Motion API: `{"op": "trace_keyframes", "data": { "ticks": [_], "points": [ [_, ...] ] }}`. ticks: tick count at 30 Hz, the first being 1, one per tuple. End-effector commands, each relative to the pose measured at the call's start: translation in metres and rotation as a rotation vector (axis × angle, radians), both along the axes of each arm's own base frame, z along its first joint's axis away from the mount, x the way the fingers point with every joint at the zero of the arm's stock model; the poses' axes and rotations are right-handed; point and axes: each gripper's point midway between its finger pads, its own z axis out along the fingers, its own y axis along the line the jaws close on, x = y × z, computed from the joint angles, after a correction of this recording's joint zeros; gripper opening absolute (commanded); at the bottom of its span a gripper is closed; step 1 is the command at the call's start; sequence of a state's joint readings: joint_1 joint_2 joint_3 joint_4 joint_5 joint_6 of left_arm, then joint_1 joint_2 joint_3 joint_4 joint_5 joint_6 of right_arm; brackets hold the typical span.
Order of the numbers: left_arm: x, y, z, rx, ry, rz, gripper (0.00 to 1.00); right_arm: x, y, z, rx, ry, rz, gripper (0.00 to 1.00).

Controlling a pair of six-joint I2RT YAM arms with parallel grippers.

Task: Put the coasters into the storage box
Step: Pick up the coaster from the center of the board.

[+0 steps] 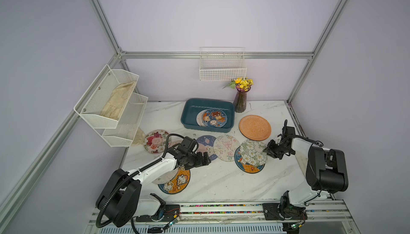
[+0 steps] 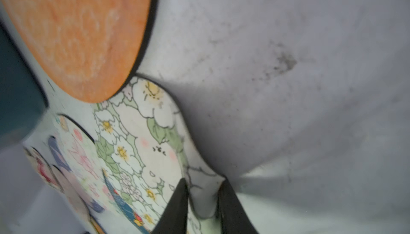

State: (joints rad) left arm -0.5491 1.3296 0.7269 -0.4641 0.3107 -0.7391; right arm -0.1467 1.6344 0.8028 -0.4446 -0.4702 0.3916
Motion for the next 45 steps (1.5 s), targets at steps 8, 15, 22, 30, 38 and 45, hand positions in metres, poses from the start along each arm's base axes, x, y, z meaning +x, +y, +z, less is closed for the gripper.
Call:
{"op": "trace_keyframes", "data": {
  "ticks": [8,15,22,30,38,45],
  "points": [
    [0.017,-0.009,0.025,-0.044,-0.076,-0.012,1.00,-0.057,-0.013,-0.014,-0.131,0.225,-0.004,0.01],
    [0.017,-0.009,0.025,-0.042,-0.077,-0.016,1.00,-0.039,-0.004,0.030,-0.073,0.124,-0.017,0.00],
    [0.018,-0.010,0.025,-0.042,-0.078,-0.020,1.00,-0.029,0.008,0.069,-0.014,0.048,-0.017,0.00],
    [0.016,-0.010,0.025,-0.046,-0.077,-0.023,1.00,0.004,0.055,0.121,0.093,-0.094,0.038,0.00],
    [0.013,-0.007,0.025,-0.052,-0.074,-0.009,1.00,0.044,0.122,0.168,0.199,-0.229,0.112,0.00],
    [0.009,-0.003,0.025,-0.054,-0.077,0.010,1.00,0.094,0.188,0.210,0.288,-0.366,0.192,0.00]
  ]
}}
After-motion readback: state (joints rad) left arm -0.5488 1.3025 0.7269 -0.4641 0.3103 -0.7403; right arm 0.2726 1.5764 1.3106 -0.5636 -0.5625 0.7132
